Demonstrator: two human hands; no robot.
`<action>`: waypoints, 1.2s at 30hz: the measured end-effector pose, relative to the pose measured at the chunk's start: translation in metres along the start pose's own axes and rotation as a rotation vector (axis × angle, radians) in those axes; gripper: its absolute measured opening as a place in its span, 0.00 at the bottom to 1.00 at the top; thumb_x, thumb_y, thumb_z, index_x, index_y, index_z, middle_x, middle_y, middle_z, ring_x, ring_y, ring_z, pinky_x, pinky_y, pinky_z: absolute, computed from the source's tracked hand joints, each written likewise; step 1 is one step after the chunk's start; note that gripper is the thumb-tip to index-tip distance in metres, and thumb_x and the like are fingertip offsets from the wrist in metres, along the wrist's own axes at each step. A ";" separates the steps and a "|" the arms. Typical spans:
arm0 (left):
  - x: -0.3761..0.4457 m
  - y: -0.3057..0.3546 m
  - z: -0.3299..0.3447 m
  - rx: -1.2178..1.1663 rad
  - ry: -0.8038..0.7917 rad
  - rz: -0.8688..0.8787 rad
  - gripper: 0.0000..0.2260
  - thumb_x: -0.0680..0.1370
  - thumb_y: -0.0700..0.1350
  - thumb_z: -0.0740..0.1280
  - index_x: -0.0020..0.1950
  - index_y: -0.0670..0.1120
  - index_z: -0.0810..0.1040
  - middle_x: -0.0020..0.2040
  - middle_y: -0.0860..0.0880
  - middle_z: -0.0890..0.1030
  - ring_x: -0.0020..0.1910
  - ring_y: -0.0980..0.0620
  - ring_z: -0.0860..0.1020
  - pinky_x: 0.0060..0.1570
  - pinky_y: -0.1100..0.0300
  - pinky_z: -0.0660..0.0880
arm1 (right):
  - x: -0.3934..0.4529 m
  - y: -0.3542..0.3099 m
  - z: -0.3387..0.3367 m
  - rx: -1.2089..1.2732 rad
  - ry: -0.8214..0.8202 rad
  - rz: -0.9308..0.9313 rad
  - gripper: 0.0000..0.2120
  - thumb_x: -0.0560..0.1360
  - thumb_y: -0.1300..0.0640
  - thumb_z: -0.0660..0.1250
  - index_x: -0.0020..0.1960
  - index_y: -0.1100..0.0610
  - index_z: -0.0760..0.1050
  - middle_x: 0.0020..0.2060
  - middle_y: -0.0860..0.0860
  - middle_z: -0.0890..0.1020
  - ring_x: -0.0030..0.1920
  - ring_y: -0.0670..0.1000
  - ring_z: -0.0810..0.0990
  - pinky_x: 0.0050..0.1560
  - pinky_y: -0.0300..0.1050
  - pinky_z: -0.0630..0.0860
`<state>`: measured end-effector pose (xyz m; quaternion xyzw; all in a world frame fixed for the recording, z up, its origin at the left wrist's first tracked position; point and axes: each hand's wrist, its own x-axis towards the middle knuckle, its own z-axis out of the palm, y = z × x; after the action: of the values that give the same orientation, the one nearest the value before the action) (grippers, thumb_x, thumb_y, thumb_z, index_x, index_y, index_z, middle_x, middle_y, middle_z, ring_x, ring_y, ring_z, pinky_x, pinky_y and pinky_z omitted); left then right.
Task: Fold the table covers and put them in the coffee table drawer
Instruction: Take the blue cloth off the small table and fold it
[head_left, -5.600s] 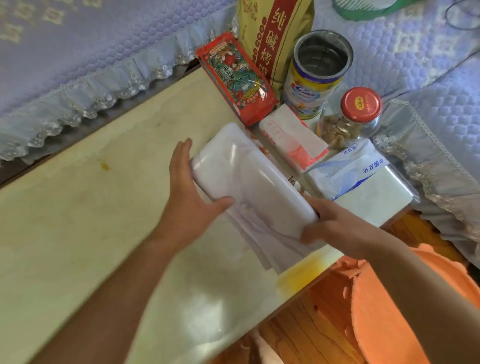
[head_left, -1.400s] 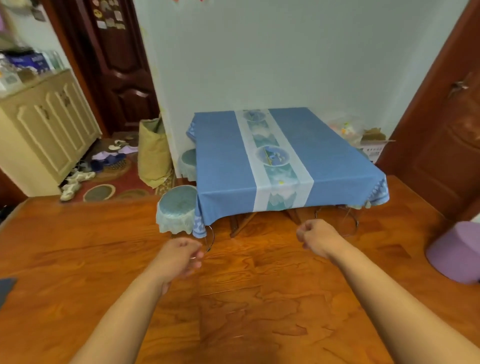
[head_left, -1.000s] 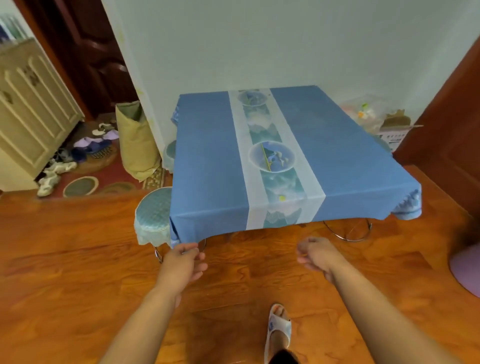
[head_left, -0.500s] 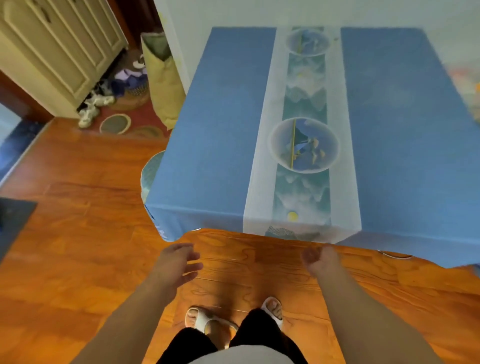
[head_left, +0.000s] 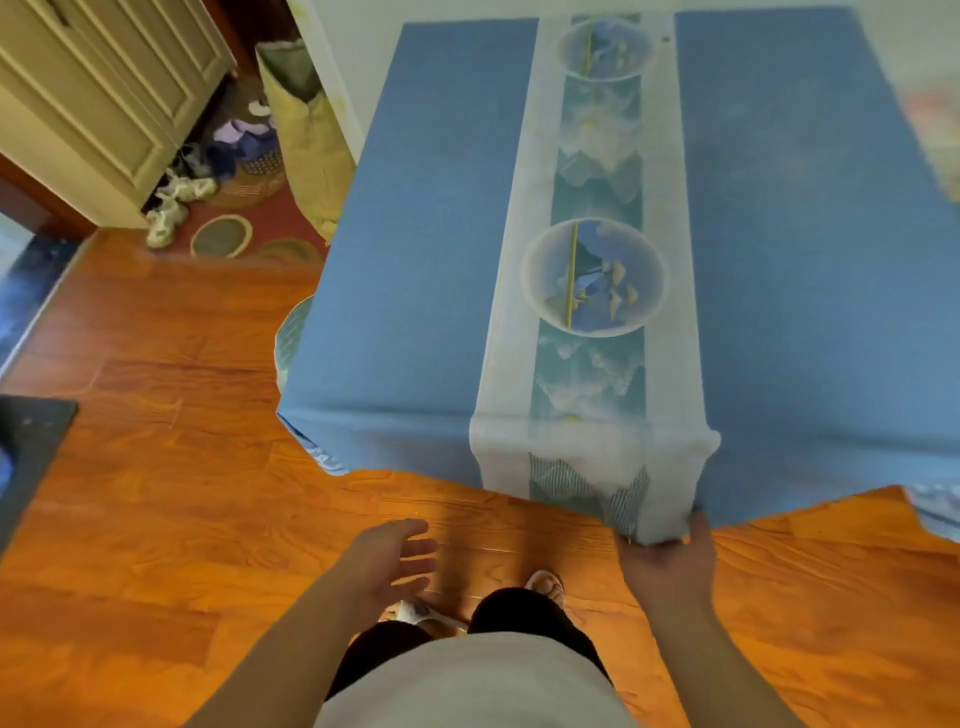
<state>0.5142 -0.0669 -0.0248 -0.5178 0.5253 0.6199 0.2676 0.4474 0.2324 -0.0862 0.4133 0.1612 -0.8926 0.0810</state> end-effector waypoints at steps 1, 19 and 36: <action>-0.002 -0.001 0.004 -0.037 -0.057 -0.017 0.17 0.81 0.49 0.68 0.66 0.43 0.76 0.59 0.40 0.82 0.58 0.40 0.81 0.61 0.44 0.77 | -0.022 -0.003 0.005 -0.018 -0.001 0.026 0.20 0.80 0.48 0.64 0.72 0.49 0.74 0.65 0.52 0.81 0.66 0.58 0.79 0.64 0.57 0.74; 0.007 0.046 0.001 -1.157 -0.172 0.084 0.24 0.80 0.60 0.65 0.66 0.43 0.70 0.48 0.43 0.78 0.47 0.46 0.79 0.54 0.48 0.76 | -0.138 -0.058 0.152 0.051 -0.091 -0.084 0.22 0.67 0.66 0.67 0.62 0.60 0.77 0.58 0.55 0.84 0.55 0.53 0.85 0.46 0.48 0.83; 0.079 0.111 0.054 -0.742 0.186 0.069 0.28 0.78 0.50 0.73 0.76 0.47 0.67 0.69 0.44 0.76 0.62 0.39 0.77 0.58 0.41 0.78 | 0.026 -0.076 0.095 -0.364 0.518 -0.129 0.22 0.77 0.51 0.72 0.67 0.57 0.72 0.59 0.54 0.79 0.59 0.57 0.79 0.62 0.60 0.77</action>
<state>0.3718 -0.0674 -0.0609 -0.6156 0.3043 0.7269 -0.0078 0.3421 0.2695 -0.0316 0.5943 0.3594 -0.7175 0.0532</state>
